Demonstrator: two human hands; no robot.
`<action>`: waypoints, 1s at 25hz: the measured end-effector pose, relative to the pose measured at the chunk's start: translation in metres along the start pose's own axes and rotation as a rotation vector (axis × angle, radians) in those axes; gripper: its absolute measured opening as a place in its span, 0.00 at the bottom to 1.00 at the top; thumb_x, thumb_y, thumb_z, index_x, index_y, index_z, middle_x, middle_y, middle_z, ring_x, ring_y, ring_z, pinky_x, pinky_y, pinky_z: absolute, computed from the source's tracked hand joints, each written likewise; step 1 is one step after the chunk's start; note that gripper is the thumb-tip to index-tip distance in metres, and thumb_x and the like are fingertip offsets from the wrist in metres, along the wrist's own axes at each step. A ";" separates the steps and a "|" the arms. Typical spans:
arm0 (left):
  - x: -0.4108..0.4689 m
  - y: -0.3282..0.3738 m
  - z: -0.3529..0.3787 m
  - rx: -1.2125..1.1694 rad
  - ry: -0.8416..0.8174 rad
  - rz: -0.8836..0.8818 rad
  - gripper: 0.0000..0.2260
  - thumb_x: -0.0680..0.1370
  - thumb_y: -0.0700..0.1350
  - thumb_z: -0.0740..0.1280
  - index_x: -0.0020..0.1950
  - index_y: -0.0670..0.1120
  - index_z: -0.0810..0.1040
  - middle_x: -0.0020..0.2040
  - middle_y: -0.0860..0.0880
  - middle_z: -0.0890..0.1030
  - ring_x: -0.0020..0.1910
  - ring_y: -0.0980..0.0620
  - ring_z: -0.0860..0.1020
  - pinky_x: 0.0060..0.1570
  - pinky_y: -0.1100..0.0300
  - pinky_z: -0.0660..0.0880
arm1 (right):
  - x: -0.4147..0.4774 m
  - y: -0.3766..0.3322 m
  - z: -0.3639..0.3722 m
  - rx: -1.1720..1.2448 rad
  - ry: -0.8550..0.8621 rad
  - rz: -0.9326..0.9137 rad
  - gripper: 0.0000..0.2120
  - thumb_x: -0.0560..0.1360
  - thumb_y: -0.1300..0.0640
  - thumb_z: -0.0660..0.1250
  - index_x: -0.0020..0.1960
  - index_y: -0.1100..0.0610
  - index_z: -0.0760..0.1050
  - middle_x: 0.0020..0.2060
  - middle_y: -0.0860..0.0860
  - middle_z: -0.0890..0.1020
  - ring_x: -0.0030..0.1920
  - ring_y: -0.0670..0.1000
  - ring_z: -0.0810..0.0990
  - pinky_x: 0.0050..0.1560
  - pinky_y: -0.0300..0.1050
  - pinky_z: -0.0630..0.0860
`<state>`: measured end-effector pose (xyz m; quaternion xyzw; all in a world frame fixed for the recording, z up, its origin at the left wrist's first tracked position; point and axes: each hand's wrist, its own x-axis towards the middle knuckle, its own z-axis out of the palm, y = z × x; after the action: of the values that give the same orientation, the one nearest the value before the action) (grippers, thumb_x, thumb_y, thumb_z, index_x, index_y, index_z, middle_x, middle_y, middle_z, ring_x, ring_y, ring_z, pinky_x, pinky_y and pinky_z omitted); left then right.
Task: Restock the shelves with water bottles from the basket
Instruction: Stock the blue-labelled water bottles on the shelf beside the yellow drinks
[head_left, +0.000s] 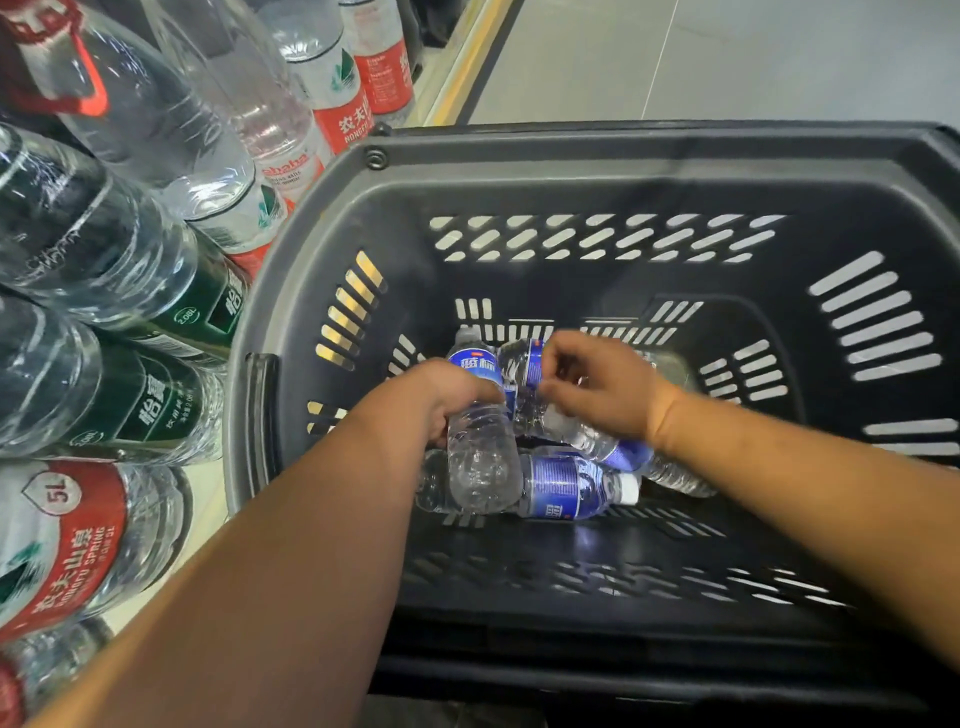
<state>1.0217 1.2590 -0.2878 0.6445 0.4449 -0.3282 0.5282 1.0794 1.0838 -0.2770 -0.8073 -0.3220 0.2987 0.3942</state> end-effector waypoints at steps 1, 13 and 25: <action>-0.003 -0.001 0.001 -0.005 -0.009 0.007 0.15 0.70 0.42 0.76 0.51 0.40 0.75 0.47 0.41 0.82 0.45 0.42 0.82 0.47 0.51 0.79 | 0.005 0.007 -0.015 -0.058 -0.044 0.115 0.09 0.73 0.61 0.69 0.43 0.50 0.72 0.37 0.45 0.77 0.38 0.48 0.77 0.42 0.40 0.73; -0.008 0.001 0.006 0.025 -0.077 0.052 0.17 0.68 0.41 0.78 0.52 0.40 0.78 0.47 0.41 0.83 0.44 0.43 0.82 0.47 0.49 0.80 | -0.002 0.066 -0.023 -0.501 -0.632 0.598 0.43 0.62 0.59 0.79 0.70 0.52 0.60 0.53 0.51 0.76 0.55 0.56 0.78 0.55 0.50 0.78; -0.014 0.004 0.012 0.037 -0.051 0.118 0.17 0.67 0.39 0.78 0.53 0.39 0.78 0.45 0.41 0.81 0.41 0.45 0.80 0.44 0.53 0.77 | 0.011 0.049 -0.023 0.261 -0.181 0.598 0.16 0.68 0.52 0.76 0.53 0.54 0.78 0.43 0.52 0.85 0.42 0.53 0.83 0.40 0.43 0.79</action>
<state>1.0206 1.2439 -0.2760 0.6706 0.3863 -0.3213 0.5458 1.1170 1.0583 -0.3087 -0.7790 -0.0634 0.5102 0.3591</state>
